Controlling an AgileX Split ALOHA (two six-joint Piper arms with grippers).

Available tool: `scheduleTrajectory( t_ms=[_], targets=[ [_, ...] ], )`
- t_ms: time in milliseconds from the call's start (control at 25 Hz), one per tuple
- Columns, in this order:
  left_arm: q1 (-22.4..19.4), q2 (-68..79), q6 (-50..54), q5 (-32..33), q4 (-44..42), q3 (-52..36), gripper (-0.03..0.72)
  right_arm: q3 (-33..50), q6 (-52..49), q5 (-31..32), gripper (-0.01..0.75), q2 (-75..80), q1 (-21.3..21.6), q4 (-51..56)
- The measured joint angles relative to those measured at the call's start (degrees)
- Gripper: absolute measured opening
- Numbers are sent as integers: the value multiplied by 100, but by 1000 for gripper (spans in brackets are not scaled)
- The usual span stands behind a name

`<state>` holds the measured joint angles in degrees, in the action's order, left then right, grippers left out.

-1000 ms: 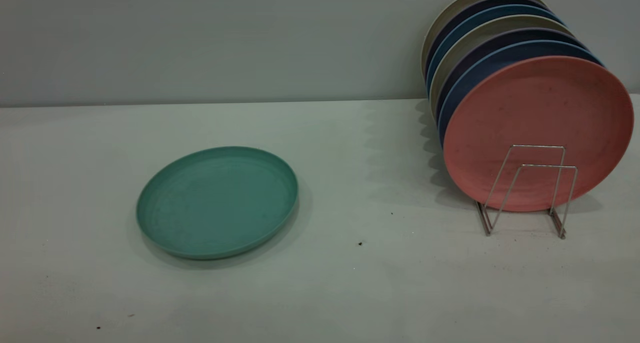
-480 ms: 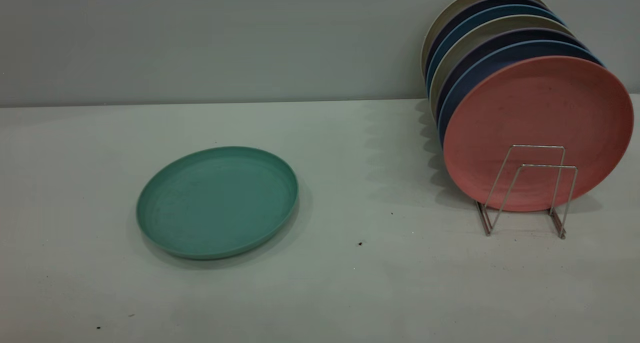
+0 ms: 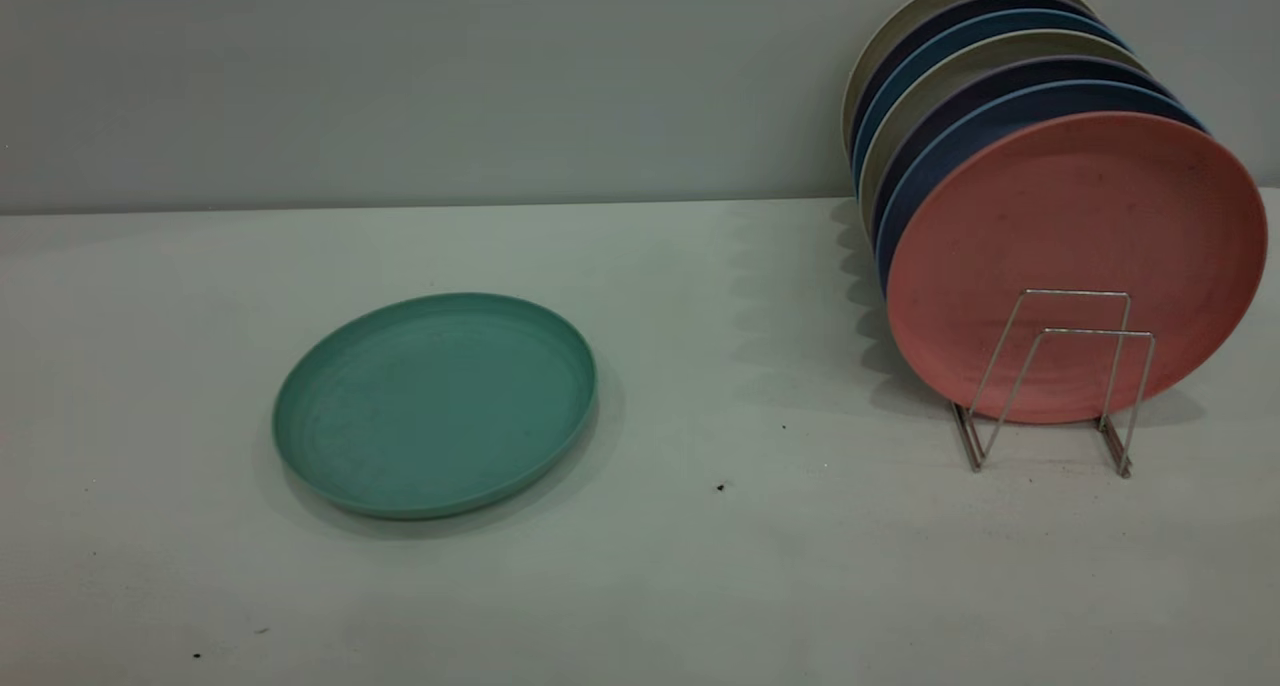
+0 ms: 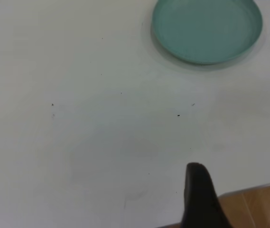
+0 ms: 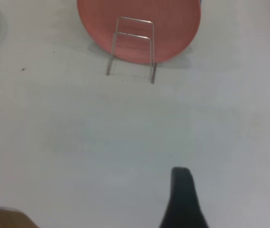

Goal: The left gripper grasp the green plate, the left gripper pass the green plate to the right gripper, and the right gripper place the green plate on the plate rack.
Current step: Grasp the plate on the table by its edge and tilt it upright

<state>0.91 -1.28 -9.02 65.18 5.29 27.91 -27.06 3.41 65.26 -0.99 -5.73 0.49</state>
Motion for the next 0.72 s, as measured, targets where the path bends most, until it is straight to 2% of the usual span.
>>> scheduleTrajectory(
  t_ms=[720],
  targets=[
    [0, 0, -8, -81, 0, 26, 470, 0, 0, 0, 565, 0, 0, 0]
  ],
)
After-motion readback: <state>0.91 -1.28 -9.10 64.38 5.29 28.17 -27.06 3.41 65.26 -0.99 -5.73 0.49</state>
